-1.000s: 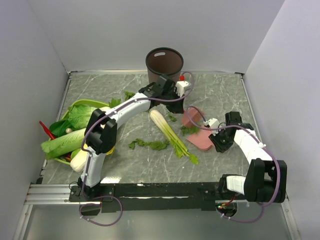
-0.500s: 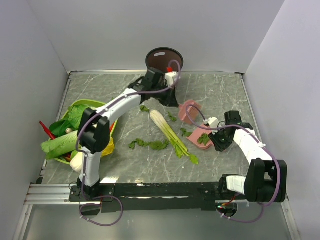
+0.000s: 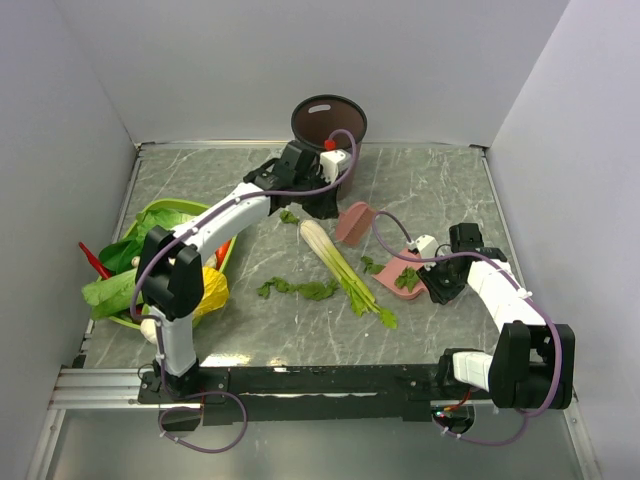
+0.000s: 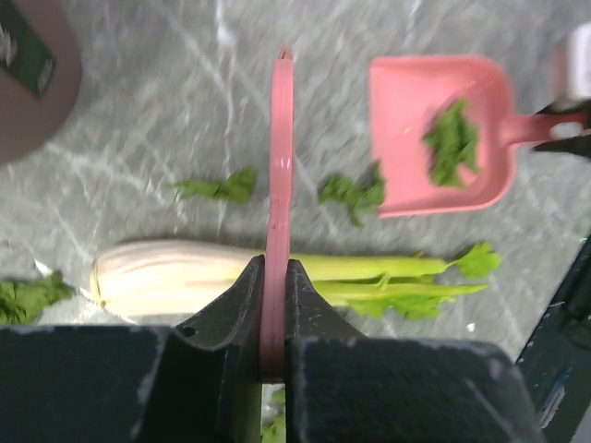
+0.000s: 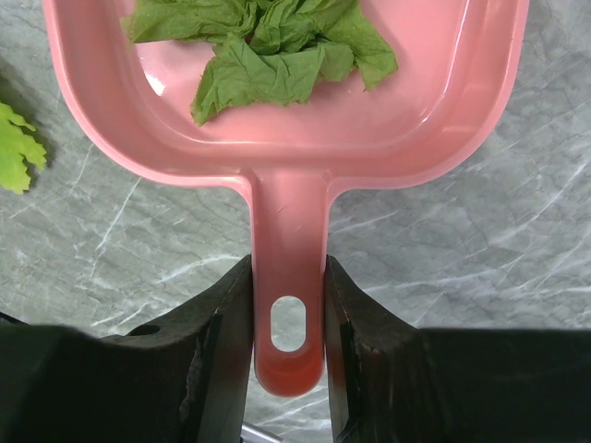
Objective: Sweep away the paper scraps from the table
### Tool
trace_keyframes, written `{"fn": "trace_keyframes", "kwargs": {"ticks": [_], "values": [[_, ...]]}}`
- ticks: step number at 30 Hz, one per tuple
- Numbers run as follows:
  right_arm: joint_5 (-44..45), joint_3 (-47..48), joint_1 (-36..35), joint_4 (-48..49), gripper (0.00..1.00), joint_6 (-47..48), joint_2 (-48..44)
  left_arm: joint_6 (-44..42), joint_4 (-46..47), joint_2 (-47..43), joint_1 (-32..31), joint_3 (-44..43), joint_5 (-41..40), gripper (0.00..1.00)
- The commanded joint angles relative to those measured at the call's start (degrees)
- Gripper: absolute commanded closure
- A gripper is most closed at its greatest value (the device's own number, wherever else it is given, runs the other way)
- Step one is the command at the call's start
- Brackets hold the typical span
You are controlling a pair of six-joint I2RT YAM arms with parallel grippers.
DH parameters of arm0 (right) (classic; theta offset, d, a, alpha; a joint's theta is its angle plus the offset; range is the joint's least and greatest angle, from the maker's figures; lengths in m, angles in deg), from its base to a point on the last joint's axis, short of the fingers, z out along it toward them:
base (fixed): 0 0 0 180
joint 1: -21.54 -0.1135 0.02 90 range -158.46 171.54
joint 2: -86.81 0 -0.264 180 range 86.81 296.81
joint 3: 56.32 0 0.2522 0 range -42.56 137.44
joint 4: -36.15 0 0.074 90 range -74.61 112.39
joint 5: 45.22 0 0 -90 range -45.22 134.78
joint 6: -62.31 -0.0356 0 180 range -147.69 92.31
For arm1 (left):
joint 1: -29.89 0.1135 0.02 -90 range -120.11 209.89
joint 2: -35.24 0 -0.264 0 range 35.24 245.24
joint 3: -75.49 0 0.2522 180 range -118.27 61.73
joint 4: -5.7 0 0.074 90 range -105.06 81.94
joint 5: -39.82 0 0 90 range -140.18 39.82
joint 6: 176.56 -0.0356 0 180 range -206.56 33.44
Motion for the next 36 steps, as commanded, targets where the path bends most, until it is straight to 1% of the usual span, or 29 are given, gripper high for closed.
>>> {"fn": "trace_keyframes", "kwargs": {"ticks": [1,5,8,10,12,13,16,17,19,26,33,36], "values": [[0.84,0.64,-0.87,-0.13,0.88,-0.06,-0.68,-1.36,-0.49,1.56,-0.31,-0.06,-2.07,0.99],[0.93,0.64,-1.14,-0.22,0.88,-0.32,-0.50,0.57,0.75,3.06,-0.57,-0.49,0.74,0.99],[0.75,0.81,-1.40,-0.13,0.88,-1.20,-0.33,-0.56,-0.04,5.34,-2.24,-1.98,3.20,0.99],[0.57,0.81,-1.58,-0.04,0.88,-1.47,-0.24,-0.57,0.13,7.02,-3.64,-2.95,6.71,0.99],[0.49,0.55,-1.76,0.22,0.88,-1.82,-0.33,2.41,3.36,7.81,-4.52,-4.10,10.92,0.99],[0.40,0.55,-1.84,0.31,0.88,-1.91,-0.24,3.38,4.51,8.51,-4.88,-4.62,16.17,0.99],[0.14,0.64,-1.93,0.22,0.88,-2.26,-0.15,5.84,7.67,10.09,-6.11,-8.05,24.62,0.99],[0.13,0.64,-1.93,0.13,0.88,-2.26,-0.15,8.46,8.65,10.27,-6.20,-8.84,25.26,0.99],[0.22,0.73,-1.93,0.22,0.88,-2.17,-0.50,9.45,9.27,10.54,-6.11,-9.37,23.36,0.99],[-0.65,-0.85,-1.93,0.13,0.88,-1.82,-2.43,5.07,6.29,7.46,-4.97,-8.76,15.26,0.99],[-5.57,-3.75,-1.93,1.62,0.91,-2.87,-6.65,2.51,4.35,2.98,-2.33,-8.32,16.66,0.99],[-7.24,-4.11,-1.93,2.68,0.92,-3.57,-7.44,1.28,3.47,1.14,-1.72,-8.41,15.87,0.99]]}}
